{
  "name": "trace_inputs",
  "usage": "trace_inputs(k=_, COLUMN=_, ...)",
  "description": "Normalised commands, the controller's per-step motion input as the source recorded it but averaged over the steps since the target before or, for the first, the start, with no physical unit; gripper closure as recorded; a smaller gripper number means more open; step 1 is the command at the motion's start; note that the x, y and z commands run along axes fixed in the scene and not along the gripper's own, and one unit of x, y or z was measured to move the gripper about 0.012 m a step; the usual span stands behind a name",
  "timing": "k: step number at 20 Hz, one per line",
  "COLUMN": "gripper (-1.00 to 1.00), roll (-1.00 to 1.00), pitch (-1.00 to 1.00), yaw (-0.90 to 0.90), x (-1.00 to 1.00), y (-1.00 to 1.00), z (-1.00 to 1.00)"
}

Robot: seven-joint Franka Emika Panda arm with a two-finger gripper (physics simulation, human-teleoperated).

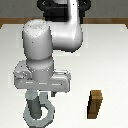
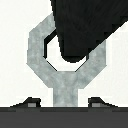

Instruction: Put the loop with the handle onto the peg.

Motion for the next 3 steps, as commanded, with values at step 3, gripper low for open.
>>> trace_inputs(k=3, gripper=-1.0, roll=0.0, pitch=0.0, yaw=0.0, x=0.0, y=0.0, z=0.0)
